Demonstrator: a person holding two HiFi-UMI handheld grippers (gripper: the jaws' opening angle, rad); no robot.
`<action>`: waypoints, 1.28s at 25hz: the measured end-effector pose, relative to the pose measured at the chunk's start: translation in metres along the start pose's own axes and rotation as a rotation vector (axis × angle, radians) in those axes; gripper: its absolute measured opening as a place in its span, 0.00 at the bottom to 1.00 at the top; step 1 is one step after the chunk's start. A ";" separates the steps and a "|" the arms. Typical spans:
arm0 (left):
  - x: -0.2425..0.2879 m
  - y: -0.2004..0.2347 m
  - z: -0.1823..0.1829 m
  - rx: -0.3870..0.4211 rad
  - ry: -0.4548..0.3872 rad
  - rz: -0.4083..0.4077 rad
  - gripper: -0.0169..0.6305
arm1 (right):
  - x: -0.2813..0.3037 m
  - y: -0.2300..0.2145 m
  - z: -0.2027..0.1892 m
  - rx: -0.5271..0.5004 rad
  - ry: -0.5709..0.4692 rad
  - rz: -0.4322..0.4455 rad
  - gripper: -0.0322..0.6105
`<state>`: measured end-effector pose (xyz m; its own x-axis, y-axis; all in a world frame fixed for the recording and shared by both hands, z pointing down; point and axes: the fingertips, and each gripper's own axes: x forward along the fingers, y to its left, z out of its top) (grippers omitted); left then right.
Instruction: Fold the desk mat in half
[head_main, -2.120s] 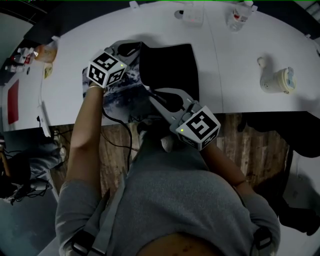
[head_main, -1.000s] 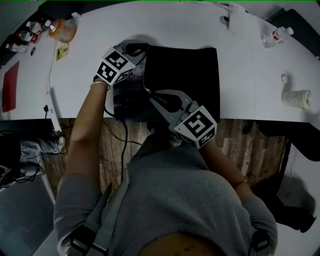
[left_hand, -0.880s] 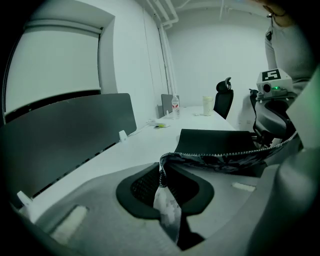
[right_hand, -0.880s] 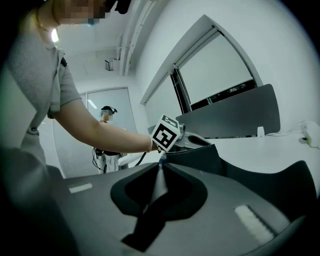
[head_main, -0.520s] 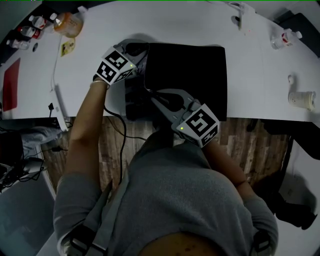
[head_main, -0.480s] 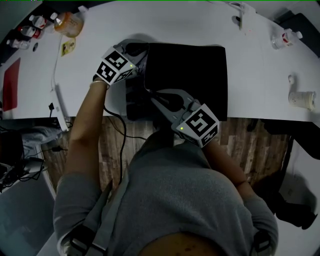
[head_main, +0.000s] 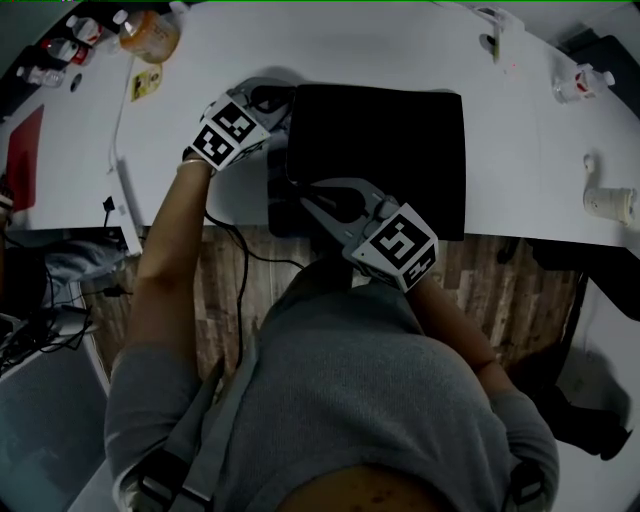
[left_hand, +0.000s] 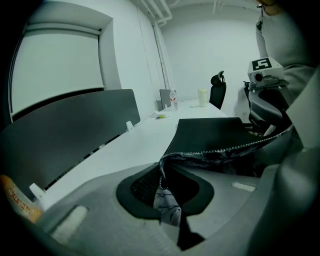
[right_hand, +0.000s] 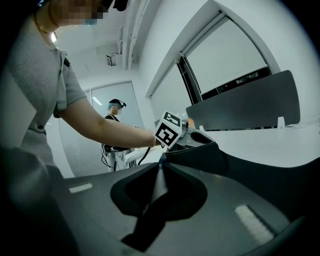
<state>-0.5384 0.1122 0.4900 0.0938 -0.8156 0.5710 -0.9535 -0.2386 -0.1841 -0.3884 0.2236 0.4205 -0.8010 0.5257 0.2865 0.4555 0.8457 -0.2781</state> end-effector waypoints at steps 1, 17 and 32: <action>-0.002 0.001 -0.003 -0.001 0.001 0.001 0.09 | 0.003 0.001 0.000 -0.001 0.004 0.004 0.10; -0.019 0.013 -0.040 0.034 0.066 0.046 0.18 | 0.037 0.013 -0.014 -0.007 0.056 0.028 0.12; -0.089 0.015 -0.066 -0.237 -0.040 0.488 0.26 | 0.020 -0.016 -0.002 0.062 -0.081 -0.061 0.25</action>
<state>-0.5801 0.2154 0.4890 -0.3696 -0.8223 0.4327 -0.9270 0.2944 -0.2323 -0.4108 0.2201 0.4321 -0.8565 0.4620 0.2299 0.3821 0.8672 -0.3192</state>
